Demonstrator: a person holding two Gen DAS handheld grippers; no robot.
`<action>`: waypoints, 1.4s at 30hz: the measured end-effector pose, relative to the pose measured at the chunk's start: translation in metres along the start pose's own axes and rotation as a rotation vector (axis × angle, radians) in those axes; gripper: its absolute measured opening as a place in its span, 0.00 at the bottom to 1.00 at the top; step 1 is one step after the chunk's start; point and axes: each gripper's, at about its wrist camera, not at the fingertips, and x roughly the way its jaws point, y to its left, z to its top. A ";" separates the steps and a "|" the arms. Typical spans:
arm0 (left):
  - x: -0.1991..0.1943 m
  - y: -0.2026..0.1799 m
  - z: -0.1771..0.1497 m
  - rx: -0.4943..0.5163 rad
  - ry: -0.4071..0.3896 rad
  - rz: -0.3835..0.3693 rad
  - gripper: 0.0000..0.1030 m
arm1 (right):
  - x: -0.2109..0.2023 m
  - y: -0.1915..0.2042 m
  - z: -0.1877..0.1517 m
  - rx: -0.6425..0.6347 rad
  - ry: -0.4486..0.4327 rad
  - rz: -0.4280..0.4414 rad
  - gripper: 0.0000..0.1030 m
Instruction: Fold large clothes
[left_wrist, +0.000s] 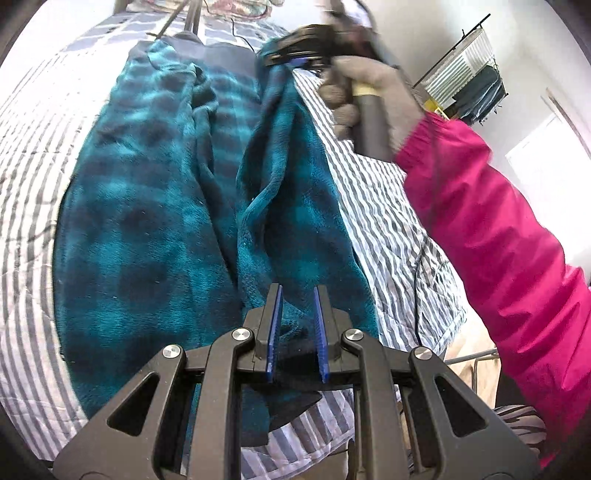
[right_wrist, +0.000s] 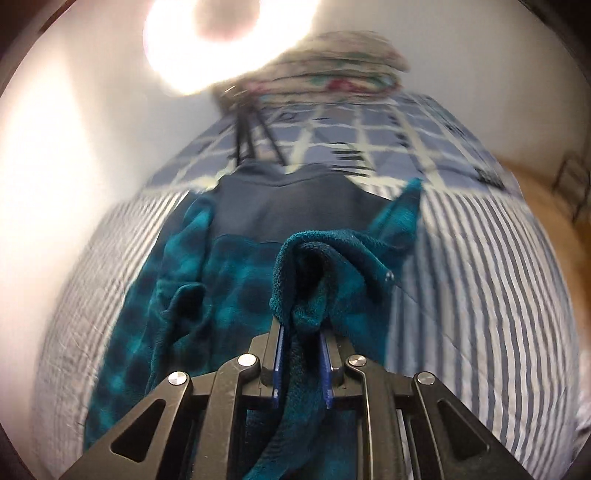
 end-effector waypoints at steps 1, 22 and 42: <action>-0.003 0.003 0.001 -0.012 -0.004 0.002 0.14 | 0.010 0.012 0.004 -0.028 0.017 -0.006 0.13; -0.045 0.007 -0.006 -0.039 -0.065 -0.008 0.15 | -0.057 -0.013 -0.074 0.064 0.101 0.184 0.47; -0.058 0.124 -0.043 -0.326 -0.019 0.145 0.54 | -0.157 -0.012 -0.296 0.310 0.321 0.431 0.64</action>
